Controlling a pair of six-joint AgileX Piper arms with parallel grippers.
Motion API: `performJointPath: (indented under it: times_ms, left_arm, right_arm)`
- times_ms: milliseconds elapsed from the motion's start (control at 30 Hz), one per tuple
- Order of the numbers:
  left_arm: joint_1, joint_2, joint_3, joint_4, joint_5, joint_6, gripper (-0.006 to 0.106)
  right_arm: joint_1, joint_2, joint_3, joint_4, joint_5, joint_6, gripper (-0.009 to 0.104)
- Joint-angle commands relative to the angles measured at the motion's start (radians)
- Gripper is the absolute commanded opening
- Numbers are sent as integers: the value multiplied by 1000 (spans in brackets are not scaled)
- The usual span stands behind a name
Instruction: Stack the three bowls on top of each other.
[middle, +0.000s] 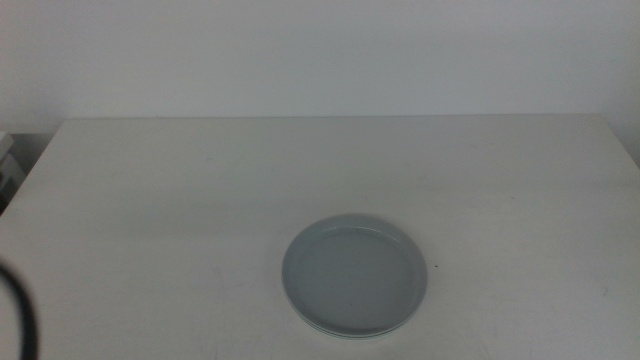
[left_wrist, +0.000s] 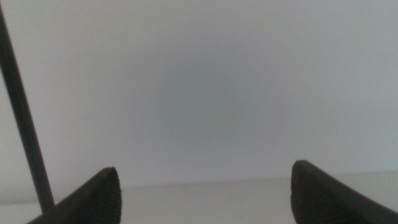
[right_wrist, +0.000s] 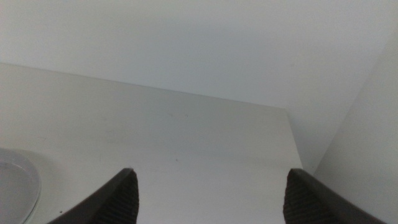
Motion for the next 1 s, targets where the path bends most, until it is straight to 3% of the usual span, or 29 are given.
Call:
performJointPath:
  times_ms: [0,400,567,967]
  left_arm:
    - [2,-46,-8,-12,-71,-9,105]
    - [2,-262,191,-17,-51,-9,105]
    - [2,-361,282,-57,61,-9,105]
    - [2,-421,353,-57,232,-9,105]
  right_arm:
    - [-7,-2,-12,0,-87,-9,59]
    - [-7,-232,236,-4,-83,-9,59]
    - [-7,-350,365,-4,-83,-9,59]
    - [-7,-450,484,-19,-93,-9,59]
